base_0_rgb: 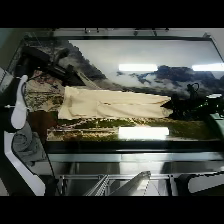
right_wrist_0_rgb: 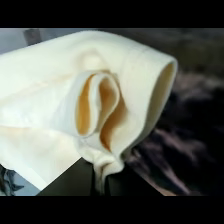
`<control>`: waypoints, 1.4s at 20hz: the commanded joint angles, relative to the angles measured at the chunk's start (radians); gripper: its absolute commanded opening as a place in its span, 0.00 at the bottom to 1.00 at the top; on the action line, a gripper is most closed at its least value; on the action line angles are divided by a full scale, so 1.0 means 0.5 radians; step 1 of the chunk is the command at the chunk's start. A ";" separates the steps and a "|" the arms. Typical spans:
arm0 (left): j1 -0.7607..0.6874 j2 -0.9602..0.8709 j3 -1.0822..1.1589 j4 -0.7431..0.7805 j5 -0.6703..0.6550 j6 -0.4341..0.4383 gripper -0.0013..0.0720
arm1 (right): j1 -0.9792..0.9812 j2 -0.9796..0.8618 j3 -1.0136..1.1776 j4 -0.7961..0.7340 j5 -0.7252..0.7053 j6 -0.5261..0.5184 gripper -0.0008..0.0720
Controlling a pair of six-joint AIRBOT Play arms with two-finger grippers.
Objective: Fold the shirts.
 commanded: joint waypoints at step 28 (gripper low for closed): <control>-0.037 1.391 -0.761 -0.204 -0.185 0.266 0.04 | 1.579 0.143 0.659 0.578 -0.388 -0.034 0.04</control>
